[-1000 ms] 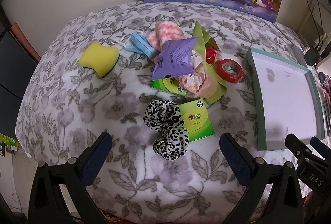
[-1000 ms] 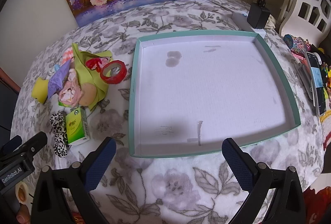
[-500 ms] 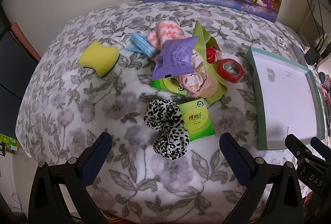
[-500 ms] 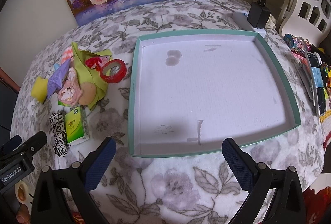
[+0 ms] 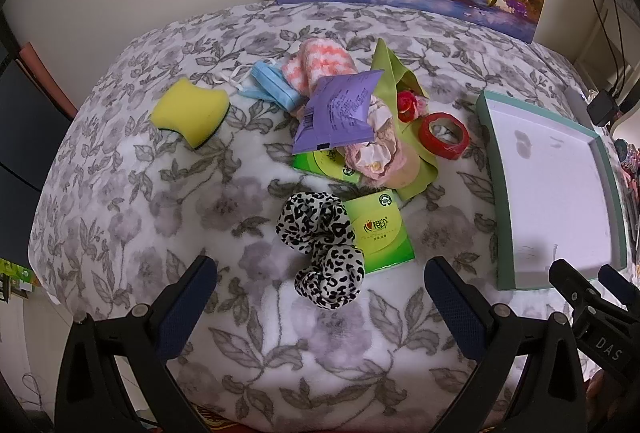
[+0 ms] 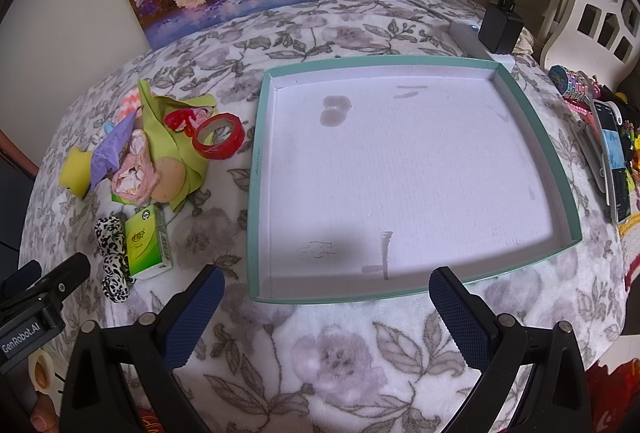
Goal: Organize soft objects
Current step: 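Grasp the leopard-print scrunchie with the left tool while the right tool approaches the green tissue pack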
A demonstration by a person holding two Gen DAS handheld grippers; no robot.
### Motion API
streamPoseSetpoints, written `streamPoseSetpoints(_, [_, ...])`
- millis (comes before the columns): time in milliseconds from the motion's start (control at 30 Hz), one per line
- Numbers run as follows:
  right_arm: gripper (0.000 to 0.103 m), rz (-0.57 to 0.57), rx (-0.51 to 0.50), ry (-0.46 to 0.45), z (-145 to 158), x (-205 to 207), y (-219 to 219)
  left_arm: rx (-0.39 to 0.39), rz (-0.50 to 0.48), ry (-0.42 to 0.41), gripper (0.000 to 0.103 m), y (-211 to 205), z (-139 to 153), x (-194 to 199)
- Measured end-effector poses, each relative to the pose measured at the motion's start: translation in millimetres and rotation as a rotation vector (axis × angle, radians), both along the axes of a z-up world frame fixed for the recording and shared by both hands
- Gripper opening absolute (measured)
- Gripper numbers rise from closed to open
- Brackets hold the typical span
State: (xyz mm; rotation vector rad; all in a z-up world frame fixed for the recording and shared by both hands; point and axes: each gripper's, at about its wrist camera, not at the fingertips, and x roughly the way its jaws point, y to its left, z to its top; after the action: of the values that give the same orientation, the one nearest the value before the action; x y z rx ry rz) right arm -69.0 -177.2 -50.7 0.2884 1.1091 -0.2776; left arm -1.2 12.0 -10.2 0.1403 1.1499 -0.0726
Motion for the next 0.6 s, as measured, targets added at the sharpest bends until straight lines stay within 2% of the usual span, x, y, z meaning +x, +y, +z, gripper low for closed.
streamPoseSetpoints(333, [0.103, 0.007, -0.001, -0.011, 3, 0, 1, -0.052, 0.029, -0.024, 0.103, 7, 5, 4])
streamPoseSetpoints(433, [0.103, 0.038, -0.001, -0.033, 8, 3, 5, -0.075, 0.061, -0.058, 0.103, 15, 9, 6])
streamPoseSetpoints(533, [0.103, 0.071, 0.009, -0.062, 13, 9, 14, -0.057, 0.089, -0.113, 0.103, 20, 13, 7])
streamPoseSetpoints(600, [0.103, 0.084, 0.002, -0.08, 16, 15, 22, -0.083, 0.107, -0.117, 0.103, 26, 12, 10])
